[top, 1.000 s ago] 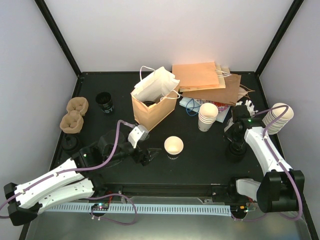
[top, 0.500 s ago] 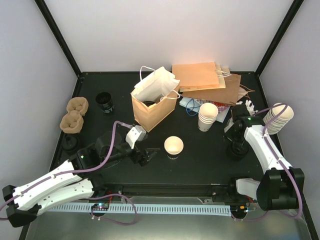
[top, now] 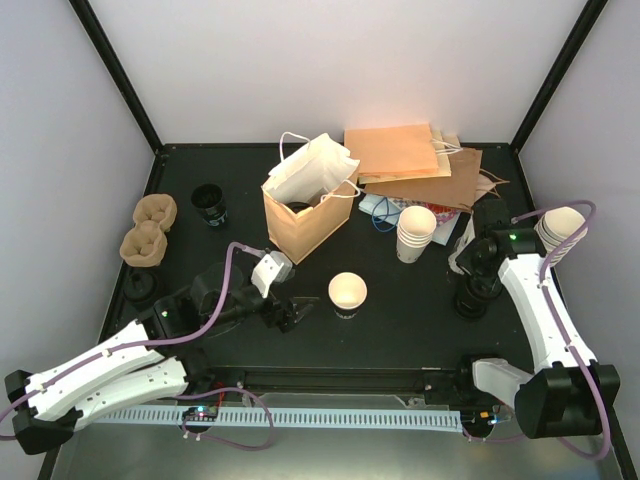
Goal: Pack the takeout coffee
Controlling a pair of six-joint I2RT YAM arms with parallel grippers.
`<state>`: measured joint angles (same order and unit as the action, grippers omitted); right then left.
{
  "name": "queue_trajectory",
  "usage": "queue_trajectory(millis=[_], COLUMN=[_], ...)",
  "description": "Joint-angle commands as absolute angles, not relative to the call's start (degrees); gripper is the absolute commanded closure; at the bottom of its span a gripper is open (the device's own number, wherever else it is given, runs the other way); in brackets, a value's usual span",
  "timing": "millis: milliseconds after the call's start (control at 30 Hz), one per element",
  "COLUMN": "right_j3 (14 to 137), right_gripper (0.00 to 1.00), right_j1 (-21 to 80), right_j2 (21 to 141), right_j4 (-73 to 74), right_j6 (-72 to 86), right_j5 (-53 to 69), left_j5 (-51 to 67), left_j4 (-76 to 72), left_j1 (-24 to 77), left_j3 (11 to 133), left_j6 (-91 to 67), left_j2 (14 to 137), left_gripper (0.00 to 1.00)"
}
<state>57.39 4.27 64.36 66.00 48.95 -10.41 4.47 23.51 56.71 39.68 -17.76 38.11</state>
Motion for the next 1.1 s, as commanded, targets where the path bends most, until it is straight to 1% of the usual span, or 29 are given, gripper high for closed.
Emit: queue_trajectory(millis=[0,367,600,800,900,1067], right_j3=[56.28,50.99,52.75,57.01,60.86,66.79], right_gripper=[0.95,0.95,0.95,0.96,0.97,0.99], right_j1=[4.66,4.72,4.74,5.23,8.38,19.09], right_j2=[64.68,67.38,67.46,65.78,64.19,63.42], right_j4=[65.63,61.13,61.82,66.15,69.37,72.93], right_j6=[48.17,46.80,46.27,46.05,45.41,45.56], right_j5=[-11.86,-11.84,-14.08,-15.90,-16.96,-17.29], left_j5=[3.97,4.02,3.91,3.96,3.82,3.05], left_j4=[23.17,23.18,23.32,23.51,23.64,23.31], left_j1=[56.43,56.43,56.41,56.43,56.42,55.81], left_j3=[39.95,39.74,39.81,39.76,39.68,39.33], left_j6=[-17.88,-18.15,-18.08,-18.14,-18.16,-20.78], left_j2=[37.62,37.52,37.36,37.30,37.26,37.79], left_gripper=[0.01,0.01,0.01,0.01,0.01,0.01])
